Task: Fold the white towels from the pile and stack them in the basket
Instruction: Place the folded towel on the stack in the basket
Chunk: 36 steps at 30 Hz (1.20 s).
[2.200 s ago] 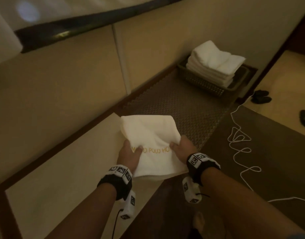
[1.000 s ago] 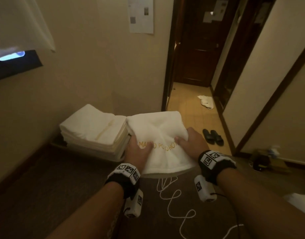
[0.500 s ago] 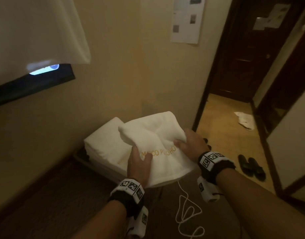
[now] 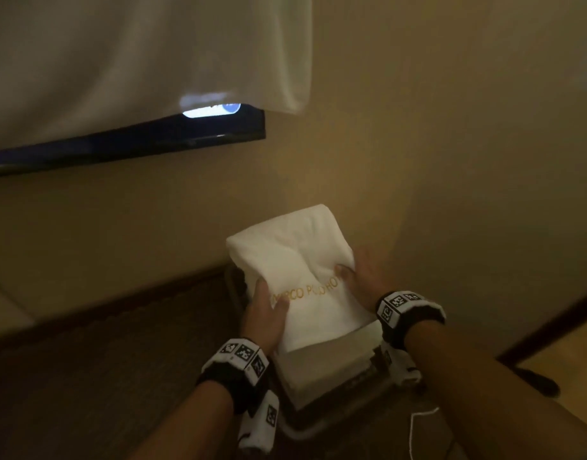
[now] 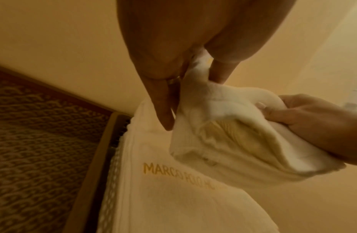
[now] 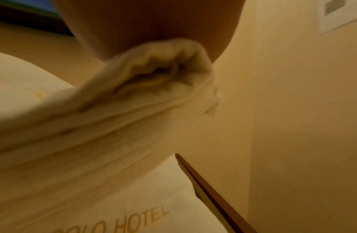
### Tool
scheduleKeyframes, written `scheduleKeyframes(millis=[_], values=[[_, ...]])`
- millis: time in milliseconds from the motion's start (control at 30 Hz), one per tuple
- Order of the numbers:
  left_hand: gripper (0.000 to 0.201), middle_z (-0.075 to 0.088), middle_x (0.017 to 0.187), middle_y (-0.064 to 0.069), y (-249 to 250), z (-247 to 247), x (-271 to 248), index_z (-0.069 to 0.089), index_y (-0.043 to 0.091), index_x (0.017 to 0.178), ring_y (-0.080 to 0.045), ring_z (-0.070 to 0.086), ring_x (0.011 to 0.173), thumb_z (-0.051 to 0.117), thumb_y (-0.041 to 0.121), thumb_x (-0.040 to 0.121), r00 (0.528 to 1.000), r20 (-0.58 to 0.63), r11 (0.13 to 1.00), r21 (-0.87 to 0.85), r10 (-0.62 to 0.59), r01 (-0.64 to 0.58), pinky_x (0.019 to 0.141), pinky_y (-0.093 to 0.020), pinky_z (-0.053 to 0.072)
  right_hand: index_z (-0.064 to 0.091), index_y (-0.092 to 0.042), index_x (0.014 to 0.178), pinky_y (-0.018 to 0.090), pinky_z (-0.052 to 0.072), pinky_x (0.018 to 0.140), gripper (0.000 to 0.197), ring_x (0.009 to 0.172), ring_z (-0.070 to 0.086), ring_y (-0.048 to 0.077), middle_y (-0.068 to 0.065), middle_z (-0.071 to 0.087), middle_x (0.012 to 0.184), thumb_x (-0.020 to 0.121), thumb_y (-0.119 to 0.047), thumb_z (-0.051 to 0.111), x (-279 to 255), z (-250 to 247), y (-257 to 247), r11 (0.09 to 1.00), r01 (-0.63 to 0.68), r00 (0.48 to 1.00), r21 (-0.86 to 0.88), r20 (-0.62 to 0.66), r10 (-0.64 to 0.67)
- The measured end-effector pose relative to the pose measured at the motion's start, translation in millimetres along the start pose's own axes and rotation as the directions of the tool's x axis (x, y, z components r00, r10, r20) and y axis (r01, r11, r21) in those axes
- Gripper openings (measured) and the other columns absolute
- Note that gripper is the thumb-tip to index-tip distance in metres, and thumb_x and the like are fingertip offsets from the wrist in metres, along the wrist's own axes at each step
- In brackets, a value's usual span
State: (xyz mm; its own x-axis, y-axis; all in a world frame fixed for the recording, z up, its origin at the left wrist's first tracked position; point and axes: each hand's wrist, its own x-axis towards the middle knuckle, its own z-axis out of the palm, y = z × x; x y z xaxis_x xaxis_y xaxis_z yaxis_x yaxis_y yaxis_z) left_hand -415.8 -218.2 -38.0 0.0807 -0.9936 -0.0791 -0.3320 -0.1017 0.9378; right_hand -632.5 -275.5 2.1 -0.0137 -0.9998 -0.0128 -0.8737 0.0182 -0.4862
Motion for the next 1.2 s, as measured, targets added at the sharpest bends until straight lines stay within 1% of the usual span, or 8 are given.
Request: scheduleKeyframes(millis=[233, 433, 533, 633, 700, 767, 900, 1200], values=[[0.057, 0.052, 0.140, 0.000, -34, 24, 9, 0.037, 0.024, 0.144, -0.021, 0.051, 0.127, 0.060, 0.031, 0.092, 0.983, -0.032, 0.982, -0.056, -0.181, 0.179, 0.110, -0.047, 0.040, 0.044, -0.015, 0.125, 0.046, 0.047, 0.088, 0.045, 0.101, 0.059, 0.033, 0.008, 0.056, 0.118, 0.097, -0.050, 0.045, 32, 18, 35, 0.997, 0.077, 0.992, -0.026, 0.099, -0.075], [0.032, 0.057, 0.128, -0.004, -71, 36, -11, 0.044, 0.023, 0.118, -0.022, 0.056, 0.116, 0.064, 0.023, 0.092, 0.912, -0.087, 0.917, -0.053, -0.400, 0.396, 0.104, -0.042, 0.044, 0.046, -0.022, 0.117, 0.047, 0.054, 0.085, 0.052, 0.093, 0.064, 0.024, 0.003, 0.064, 0.111, 0.090, -0.066, 0.039, 30, 38, 82, 0.996, -0.059, 0.888, -0.060, 0.452, 0.080], [0.054, 0.058, 0.132, -0.005, -67, 27, -11, 0.045, 0.023, 0.127, -0.023, 0.058, 0.117, 0.076, 0.029, 0.083, 0.921, -0.067, 0.922, -0.081, -0.383, 0.378, 0.103, -0.050, 0.047, 0.047, -0.017, 0.124, 0.046, 0.053, 0.090, 0.056, 0.102, 0.063, 0.025, 0.007, 0.061, 0.121, 0.091, -0.062, 0.044, 39, 35, 94, 0.982, 0.009, 0.807, -0.189, 0.581, 0.104], [0.080, 0.038, 0.149, -0.007, -47, 6, 2, 0.029, 0.021, 0.148, -0.025, 0.044, 0.132, 0.073, 0.039, 0.084, 0.955, -0.212, 0.941, 0.223, -0.206, 0.253, 0.110, -0.047, 0.039, 0.042, -0.019, 0.132, 0.042, 0.050, 0.092, 0.060, 0.107, 0.059, 0.027, 0.007, 0.056, 0.127, 0.084, -0.051, 0.056, 63, 18, 81, 0.948, 0.184, 0.881, -0.260, 0.470, -0.042], [0.081, 0.027, 0.155, -0.008, -30, -7, 16, 0.023, 0.021, 0.153, -0.028, 0.034, 0.139, 0.060, 0.050, 0.087, 0.974, -0.214, 0.801, 0.595, 0.076, 0.069, 0.112, -0.044, 0.034, 0.036, -0.018, 0.141, 0.042, 0.047, 0.094, 0.064, 0.116, 0.051, 0.030, 0.008, 0.048, 0.136, 0.086, -0.045, 0.055, 76, 12, 64, 0.886, 0.352, 0.919, -0.301, 0.290, -0.266], [0.083, 0.017, 0.161, -0.010, -20, -14, 38, 0.015, 0.025, 0.156, -0.033, 0.023, 0.145, 0.045, 0.060, 0.087, 0.978, -0.051, 0.521, 0.851, 0.202, -0.064, 0.116, -0.048, 0.028, 0.039, -0.017, 0.143, 0.045, 0.045, 0.095, 0.065, 0.121, 0.048, 0.034, 0.011, 0.045, 0.142, 0.087, -0.048, 0.049, 83, 16, 43, 0.749, 0.530, 0.847, -0.397, 0.212, -0.487], [0.087, -0.015, 0.164, -0.001, -19, -15, 84, -0.011, 0.035, 0.154, -0.025, -0.005, 0.152, 0.037, 0.068, 0.090, 0.994, 0.112, 0.240, 0.965, 0.001, -0.109, 0.120, -0.051, 0.009, 0.011, -0.032, 0.153, 0.051, 0.029, 0.112, 0.075, 0.145, 0.020, 0.032, 0.005, 0.009, 0.162, 0.091, -0.064, 0.038, 108, 38, 25, 0.698, 0.590, 0.799, -0.407, 0.421, -0.430], [0.082, -0.011, 0.165, 0.000, -53, 8, 126, -0.016, 0.047, 0.150, -0.021, 0.000, 0.152, 0.038, 0.067, 0.091, 0.946, 0.142, 0.419, 0.908, -0.290, -0.008, 0.118, -0.058, 0.011, -0.016, -0.040, 0.151, 0.057, 0.018, 0.117, 0.099, 0.150, -0.010, 0.027, -0.004, -0.023, 0.160, 0.078, -0.085, 0.033, 150, 91, 38, 0.781, 0.525, 0.726, -0.339, 0.657, -0.203]])
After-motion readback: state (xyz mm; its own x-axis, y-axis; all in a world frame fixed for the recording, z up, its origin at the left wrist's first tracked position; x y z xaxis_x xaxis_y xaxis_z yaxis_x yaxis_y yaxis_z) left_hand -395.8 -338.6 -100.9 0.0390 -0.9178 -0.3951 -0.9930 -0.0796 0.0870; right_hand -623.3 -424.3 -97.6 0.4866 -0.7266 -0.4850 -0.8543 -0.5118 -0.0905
